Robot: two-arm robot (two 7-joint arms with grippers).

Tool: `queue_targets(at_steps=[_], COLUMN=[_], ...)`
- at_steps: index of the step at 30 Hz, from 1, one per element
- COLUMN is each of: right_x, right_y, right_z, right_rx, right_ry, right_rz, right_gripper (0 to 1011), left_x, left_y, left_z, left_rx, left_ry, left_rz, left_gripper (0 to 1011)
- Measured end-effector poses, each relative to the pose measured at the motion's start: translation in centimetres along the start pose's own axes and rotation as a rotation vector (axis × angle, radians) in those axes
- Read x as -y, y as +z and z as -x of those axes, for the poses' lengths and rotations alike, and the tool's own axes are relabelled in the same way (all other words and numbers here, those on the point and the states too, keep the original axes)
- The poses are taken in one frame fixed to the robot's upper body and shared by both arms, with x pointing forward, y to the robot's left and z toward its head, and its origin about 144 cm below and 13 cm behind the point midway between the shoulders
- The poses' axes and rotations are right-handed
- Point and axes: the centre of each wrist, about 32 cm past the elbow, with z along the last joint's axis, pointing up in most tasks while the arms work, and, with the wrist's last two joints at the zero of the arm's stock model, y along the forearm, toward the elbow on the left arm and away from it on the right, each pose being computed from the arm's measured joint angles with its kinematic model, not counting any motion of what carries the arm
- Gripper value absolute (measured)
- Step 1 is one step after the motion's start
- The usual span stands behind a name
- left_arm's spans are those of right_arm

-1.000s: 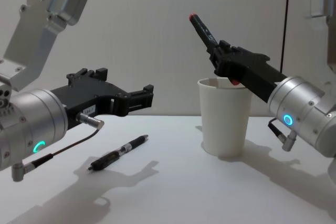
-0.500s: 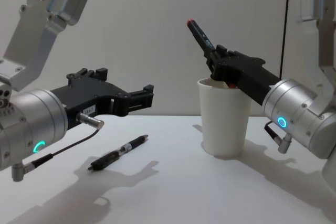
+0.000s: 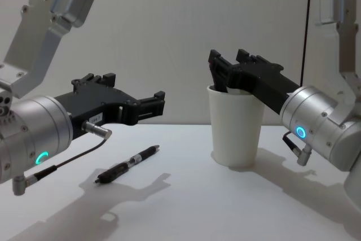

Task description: Place the pen into the pen holder.

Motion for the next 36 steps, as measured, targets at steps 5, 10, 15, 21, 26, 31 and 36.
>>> queue_targets(at_steps=[5,10,15,21,26,31,36], right_x=[0.0,0.0,0.1,0.9,2.0,3.3,4.6], right_y=[0.0,0.0,0.1,0.7,1.3,2.2,2.9], right_z=[0.0,0.0,0.0,-0.4,-0.7,-1.2,-1.5], right_rx=[0.001,0.001,0.0,-0.012,-0.024,-0.037,-0.056], right_ry=[-0.001,-0.001,-0.002,-0.006,-0.018,-0.045,-0.077], right_rz=[0.002,0.002,0.003,0.008,0.015,0.024,0.033], right_gripper=[772,908,1001,1001,1001,1001,1001], left_x=[0.0,0.0,0.0,0.0,0.0,0.0,0.0], left_y=[0.0,0.0,0.0,0.0,0.0,0.0,0.0], left_z=[0.0,0.0,0.0,0.0,0.0,0.0,0.0], left_rx=[0.0,0.0,0.0,0.0,0.0,0.0,0.0], left_ry=[0.0,0.0,0.0,0.0,0.0,0.0,0.0], left_rz=[0.0,0.0,0.0,0.0,0.0,0.0,0.0], left_gripper=[1003,1003,1004,1003,1003,1003,1003])
